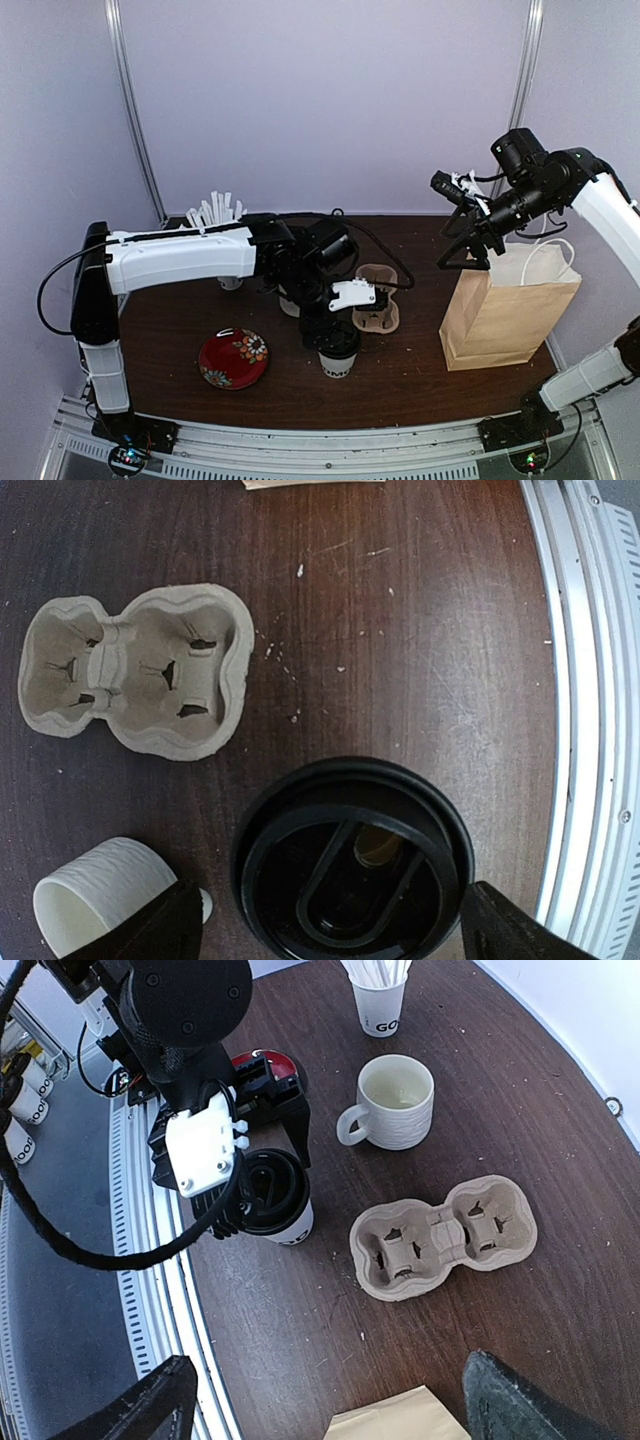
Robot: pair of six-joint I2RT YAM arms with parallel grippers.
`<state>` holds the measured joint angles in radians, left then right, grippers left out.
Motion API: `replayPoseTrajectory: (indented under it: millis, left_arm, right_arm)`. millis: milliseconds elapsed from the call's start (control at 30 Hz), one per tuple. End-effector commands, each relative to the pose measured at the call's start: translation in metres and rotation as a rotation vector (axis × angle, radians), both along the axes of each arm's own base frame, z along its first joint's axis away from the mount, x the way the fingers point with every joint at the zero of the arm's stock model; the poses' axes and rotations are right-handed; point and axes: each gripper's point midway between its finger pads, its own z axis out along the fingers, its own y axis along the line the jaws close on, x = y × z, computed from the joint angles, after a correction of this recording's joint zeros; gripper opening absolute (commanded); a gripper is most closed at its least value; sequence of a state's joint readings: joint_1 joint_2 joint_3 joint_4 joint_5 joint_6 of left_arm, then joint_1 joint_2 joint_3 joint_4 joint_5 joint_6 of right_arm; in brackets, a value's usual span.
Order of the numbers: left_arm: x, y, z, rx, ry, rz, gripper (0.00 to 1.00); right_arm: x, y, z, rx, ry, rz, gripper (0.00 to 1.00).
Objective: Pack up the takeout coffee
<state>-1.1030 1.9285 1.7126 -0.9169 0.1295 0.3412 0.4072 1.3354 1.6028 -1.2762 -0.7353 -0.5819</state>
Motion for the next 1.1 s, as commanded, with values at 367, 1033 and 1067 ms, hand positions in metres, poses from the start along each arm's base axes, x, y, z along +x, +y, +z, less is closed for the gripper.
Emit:
replayPoseTrajectory:
  millis: [367,1033,1067]
  left_arm:
    - [0.007,-0.005,-0.013,0.039,0.018,-0.023,0.86]
    - [0.006,0.004,-0.012,0.081,0.026,-0.011,0.75]
    - [0.006,0.005,-0.008,0.077,0.021,-0.003,0.73]
  right_arm:
    - [0.002,-0.005,-0.007,-0.015,0.004,-0.012,0.95]
    - [0.008,-0.002,-0.012,-0.013,0.019,-0.017,0.95]
    - [0.008,-0.001,-0.012,-0.012,0.018,-0.017,0.95]
